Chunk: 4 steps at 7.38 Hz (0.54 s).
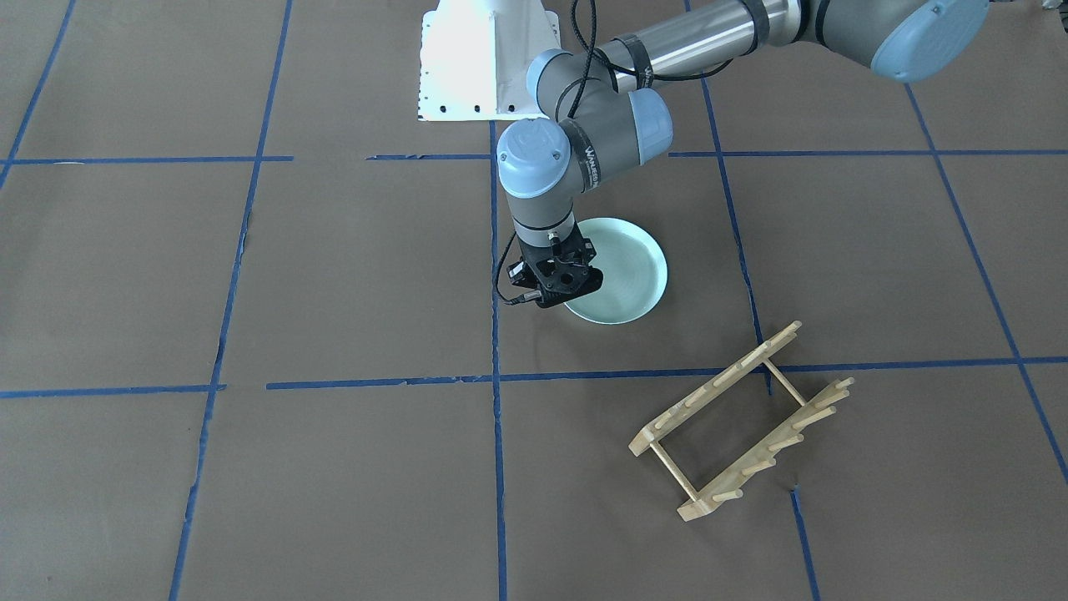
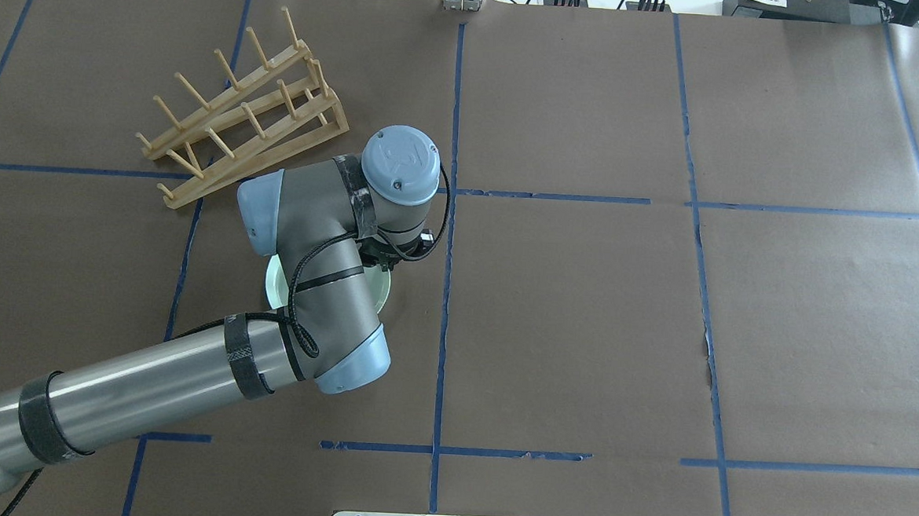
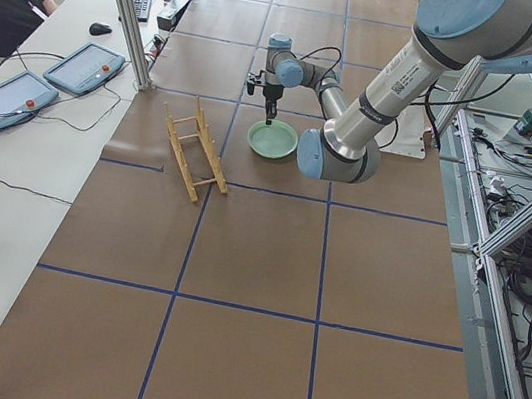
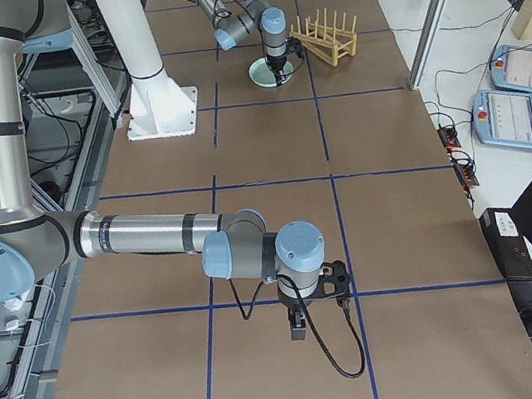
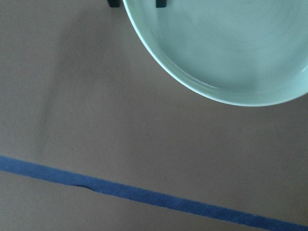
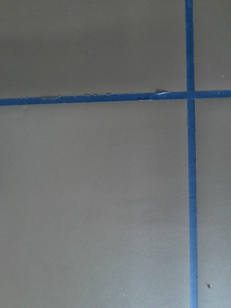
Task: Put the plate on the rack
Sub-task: 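Lower the left gripper onto the plate rim and close on it, then lift the plate with the left gripper and tilt it upright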
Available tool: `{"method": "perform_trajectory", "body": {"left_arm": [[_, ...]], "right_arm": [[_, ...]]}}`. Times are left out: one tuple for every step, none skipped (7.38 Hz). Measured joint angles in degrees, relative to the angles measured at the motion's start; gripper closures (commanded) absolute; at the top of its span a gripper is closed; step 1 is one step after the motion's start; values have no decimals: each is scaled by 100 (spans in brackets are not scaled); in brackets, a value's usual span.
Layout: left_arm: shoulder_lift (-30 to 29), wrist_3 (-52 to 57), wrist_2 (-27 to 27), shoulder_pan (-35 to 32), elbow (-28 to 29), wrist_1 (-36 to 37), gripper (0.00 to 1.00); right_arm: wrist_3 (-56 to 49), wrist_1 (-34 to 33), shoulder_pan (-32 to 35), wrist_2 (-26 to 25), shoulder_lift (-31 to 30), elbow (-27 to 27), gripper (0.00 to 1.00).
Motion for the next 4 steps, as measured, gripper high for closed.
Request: {"method": "perform_trajectory", "body": {"left_arm": [[-2,2,-26,-11,-48,1,100],[-3,25,-113,-47,-203,1,100],[-4,59,-305,-126,-498,5,100],[-13,78,-575,-276,-909,-8,100]], "right_arm": [[0,0,-1,0,0,0,0],[0,0,-1,0,0,0,0],[0,0,2,0,0,-1,0],[0,0,4,0,0,-2,0]]}}
